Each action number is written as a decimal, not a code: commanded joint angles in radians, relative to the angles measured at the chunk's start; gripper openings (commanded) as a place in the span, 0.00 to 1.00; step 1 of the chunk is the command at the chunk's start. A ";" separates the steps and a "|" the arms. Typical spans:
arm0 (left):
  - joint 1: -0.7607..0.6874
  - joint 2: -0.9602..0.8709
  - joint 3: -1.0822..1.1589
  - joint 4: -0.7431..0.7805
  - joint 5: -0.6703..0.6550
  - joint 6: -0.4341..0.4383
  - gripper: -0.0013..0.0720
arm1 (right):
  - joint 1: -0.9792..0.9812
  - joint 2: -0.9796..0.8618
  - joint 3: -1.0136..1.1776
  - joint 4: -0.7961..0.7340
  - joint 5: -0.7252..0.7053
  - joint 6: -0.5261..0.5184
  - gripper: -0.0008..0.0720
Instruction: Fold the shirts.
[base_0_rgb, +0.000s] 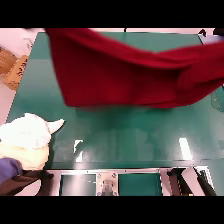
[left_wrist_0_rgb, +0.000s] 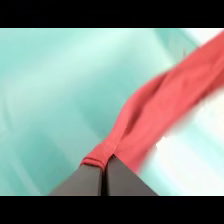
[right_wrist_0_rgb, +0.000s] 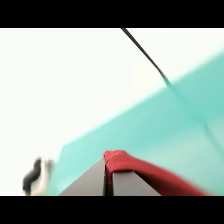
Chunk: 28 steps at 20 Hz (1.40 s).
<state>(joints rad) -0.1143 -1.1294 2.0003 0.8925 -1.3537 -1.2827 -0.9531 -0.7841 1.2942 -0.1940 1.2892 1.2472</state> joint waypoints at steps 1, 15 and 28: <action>0.000 0.127 0.092 0.025 0.107 -0.009 0.04 | 0.001 0.194 0.042 0.138 -0.233 0.029 0.03; 0.000 -0.008 -0.098 0.300 0.187 -0.052 0.04 | 0.138 0.016 0.022 -0.059 -0.324 -0.079 0.03; -0.001 -0.660 -0.143 0.122 0.418 -0.026 0.04 | 0.514 -0.837 0.126 -0.248 -0.544 -0.133 0.04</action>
<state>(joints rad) -0.1150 -1.7042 1.8576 1.0565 -1.0344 -1.3117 -0.4652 -1.4563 1.3518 -0.4461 0.7689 1.1206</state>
